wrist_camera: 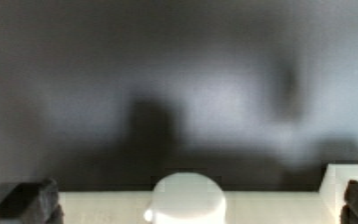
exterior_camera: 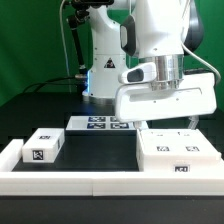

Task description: Assemble cabinet

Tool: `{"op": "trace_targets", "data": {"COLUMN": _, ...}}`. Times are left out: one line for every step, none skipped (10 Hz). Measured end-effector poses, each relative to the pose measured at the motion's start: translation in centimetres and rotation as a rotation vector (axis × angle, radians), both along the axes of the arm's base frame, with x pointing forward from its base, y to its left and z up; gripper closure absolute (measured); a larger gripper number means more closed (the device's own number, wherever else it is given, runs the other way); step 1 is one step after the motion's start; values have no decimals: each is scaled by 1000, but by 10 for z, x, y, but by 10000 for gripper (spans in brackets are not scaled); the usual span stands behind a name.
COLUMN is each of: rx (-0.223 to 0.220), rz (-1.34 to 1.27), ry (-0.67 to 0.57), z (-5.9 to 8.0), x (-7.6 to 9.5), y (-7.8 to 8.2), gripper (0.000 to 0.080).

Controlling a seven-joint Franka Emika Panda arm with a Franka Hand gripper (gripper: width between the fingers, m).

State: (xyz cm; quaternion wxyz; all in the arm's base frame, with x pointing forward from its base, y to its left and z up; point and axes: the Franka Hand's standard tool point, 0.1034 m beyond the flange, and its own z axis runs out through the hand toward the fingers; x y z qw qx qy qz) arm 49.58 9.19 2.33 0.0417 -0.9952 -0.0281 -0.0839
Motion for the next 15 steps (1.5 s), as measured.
{"op": "trace_targets", "data": {"rx": -1, "rz": 4, "ry": 0, "z": 0, "x": 0, "y": 0, "gripper": 2}}
{"op": "trace_targets", "data": {"rx": -1, "rz": 7, "ry": 1, "z": -1, "x": 0, "y": 0, "gripper": 2}}
{"op": "trace_targets", "data": {"rx": 0, "rz": -1, "ry": 0, "z": -5, "x": -1, "y": -2, "gripper": 2}}
{"op": "trace_targets", "data": {"rx": 0, "rz": -11, "ry": 4, "z": -11, "x": -2, "y": -5, "gripper": 2}}
{"op": "trace_targets", "data": {"rx": 2, "rz": -19, "ry": 7, "z": -14, "x": -2, "y": -6, "gripper": 2}}
{"op": "trace_targets", "data": {"rx": 4, "rz": -15, "ry": -2, "z": -15, "x": -2, "y": -3, "gripper": 2}}
{"op": "trace_targets", "data": {"rx": 5, "rz": -12, "ry": -9, "z": -16, "x": -1, "y": -3, "gripper": 2}}
{"op": "trace_targets", "data": {"rx": 3, "rz": -1, "ry": -13, "z": -17, "x": 0, "y": -4, "gripper": 2}}
{"op": "trace_targets", "data": {"rx": 1, "rz": 11, "ry": -17, "z": -17, "x": 2, "y": -6, "gripper": 131}}
{"op": "trace_targets", "data": {"rx": 0, "rz": 18, "ry": -21, "z": -17, "x": 3, "y": -6, "gripper": 131}}
{"op": "trace_targets", "data": {"rx": -1, "rz": 26, "ry": -23, "z": -17, "x": 3, "y": -6, "gripper": 268}}
{"op": "trace_targets", "data": {"rx": -1, "rz": 32, "ry": -33, "z": -16, "x": 4, "y": -5, "gripper": 416}}
{"op": "trace_targets", "data": {"rx": -2, "rz": 40, "ry": -37, "z": -16, "x": 4, "y": -5, "gripper": 416}}
{"op": "trace_targets", "data": {"rx": -3, "rz": 43, "ry": -40, "z": -16, "x": 3, "y": -6, "gripper": 584}}
{"op": "trace_targets", "data": {"rx": -5, "rz": 53, "ry": -47, "z": -17, "x": 2, "y": -7, "gripper": 584}}
